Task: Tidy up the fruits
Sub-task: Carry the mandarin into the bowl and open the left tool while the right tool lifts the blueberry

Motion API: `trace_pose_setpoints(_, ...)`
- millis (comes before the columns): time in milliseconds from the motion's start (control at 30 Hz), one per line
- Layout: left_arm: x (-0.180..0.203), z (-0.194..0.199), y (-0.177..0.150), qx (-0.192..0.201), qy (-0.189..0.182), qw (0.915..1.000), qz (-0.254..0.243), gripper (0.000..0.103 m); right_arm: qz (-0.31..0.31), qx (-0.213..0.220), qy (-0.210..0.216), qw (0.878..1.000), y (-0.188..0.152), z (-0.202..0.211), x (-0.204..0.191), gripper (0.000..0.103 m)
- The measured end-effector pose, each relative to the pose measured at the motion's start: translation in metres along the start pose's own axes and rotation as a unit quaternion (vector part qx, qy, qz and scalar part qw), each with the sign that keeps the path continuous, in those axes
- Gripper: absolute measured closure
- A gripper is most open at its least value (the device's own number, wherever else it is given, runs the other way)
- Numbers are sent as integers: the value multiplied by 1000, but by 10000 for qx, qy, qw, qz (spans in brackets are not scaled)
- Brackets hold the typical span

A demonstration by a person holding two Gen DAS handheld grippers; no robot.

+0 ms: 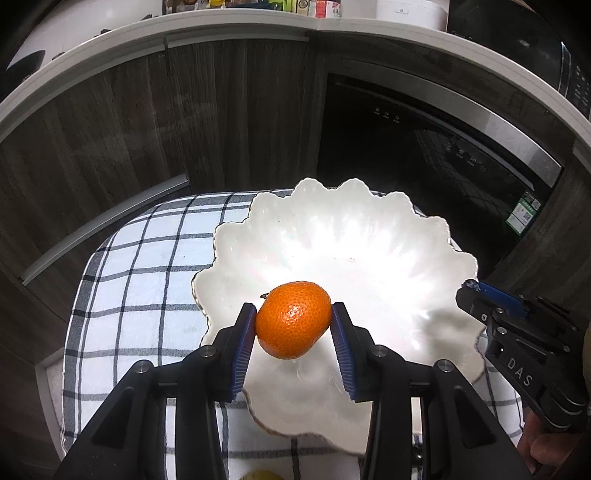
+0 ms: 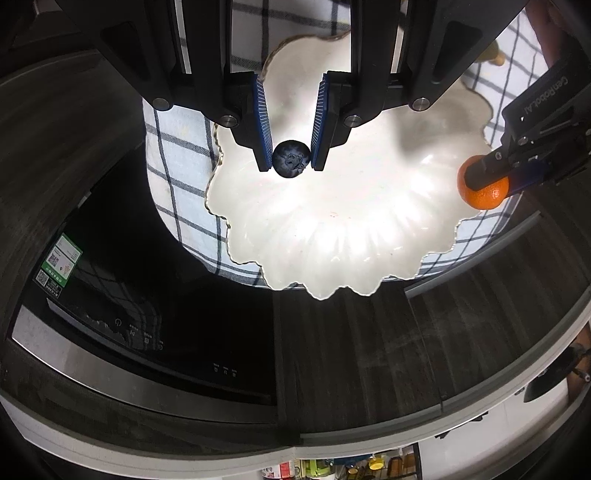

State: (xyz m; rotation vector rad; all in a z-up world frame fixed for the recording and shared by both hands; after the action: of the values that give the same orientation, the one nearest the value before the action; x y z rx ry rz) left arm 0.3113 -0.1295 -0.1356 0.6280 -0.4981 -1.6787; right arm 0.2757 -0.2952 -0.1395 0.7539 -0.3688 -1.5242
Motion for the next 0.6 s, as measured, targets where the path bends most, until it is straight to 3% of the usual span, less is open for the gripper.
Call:
trace_pose_setpoints(333, 2, -19, 3, -103, 89, 9999, -62, 62, -93, -140, -87, 9998, -1, -20, 11, 80)
trace_pose_setpoints(500, 1, -21, 2, -93, 323, 9991, -270, 61, -142, -233, -154, 9995, -2, -26, 16, 79)
trace_pose_setpoints(600, -2, -21, 2, -126, 314, 9990, -277, 56, -134, -323, -241, 9991, -4, -28, 15, 66)
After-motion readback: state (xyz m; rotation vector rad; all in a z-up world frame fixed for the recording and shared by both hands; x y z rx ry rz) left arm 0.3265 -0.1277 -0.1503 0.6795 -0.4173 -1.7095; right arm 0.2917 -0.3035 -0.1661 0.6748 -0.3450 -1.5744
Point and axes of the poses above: each gripper's, at about its wrist camera, not at the fingertips, and z roughly against the way its jaws point, x to its right, y to its top, the point moved 8 cm from there along -z, roughly the way its jaws point, and after that the axes turned 14 degrees about y, right-handed, at the moved point
